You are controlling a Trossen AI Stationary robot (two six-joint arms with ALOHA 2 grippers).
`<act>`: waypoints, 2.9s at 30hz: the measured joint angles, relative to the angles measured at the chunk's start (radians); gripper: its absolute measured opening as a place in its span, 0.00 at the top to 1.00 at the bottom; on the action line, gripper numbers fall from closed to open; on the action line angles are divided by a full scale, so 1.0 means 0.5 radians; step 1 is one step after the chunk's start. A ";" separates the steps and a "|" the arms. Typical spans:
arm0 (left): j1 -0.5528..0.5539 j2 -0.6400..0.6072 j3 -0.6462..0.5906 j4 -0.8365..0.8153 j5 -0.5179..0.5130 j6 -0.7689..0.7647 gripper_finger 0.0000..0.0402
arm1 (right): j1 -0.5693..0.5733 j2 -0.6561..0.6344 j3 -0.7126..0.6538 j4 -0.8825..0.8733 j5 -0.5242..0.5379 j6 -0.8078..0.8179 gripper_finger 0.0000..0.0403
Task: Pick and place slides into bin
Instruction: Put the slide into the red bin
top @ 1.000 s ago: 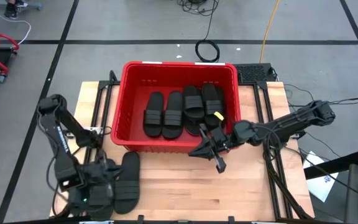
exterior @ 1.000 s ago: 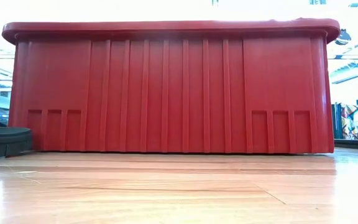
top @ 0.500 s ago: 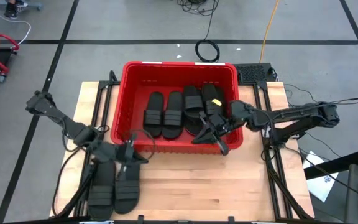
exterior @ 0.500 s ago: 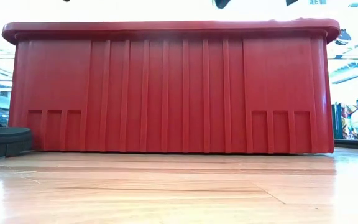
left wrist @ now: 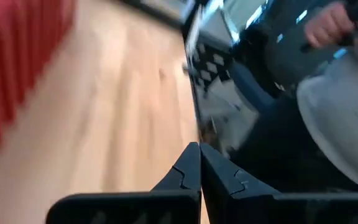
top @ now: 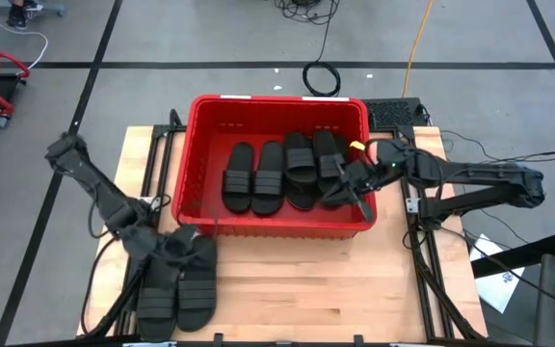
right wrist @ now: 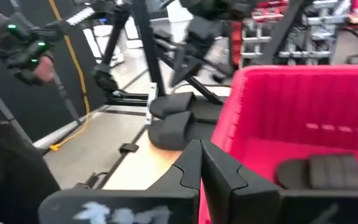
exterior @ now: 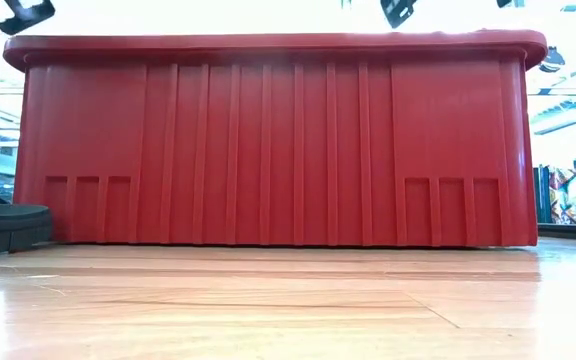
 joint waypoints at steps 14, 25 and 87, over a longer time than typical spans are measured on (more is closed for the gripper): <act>-0.316 0.108 -0.001 -0.637 0.314 -0.771 0.96 | -0.266 -0.057 -0.001 -0.162 0.170 0.218 1.00; -0.242 0.051 -0.001 -0.680 0.429 -0.464 0.60 | -0.330 -0.058 -0.001 -0.104 0.166 0.158 1.00; 1.022 0.560 1.805 -2.093 0.373 1.173 0.99 | -0.910 -0.057 -0.002 -0.118 -0.314 -0.107 1.00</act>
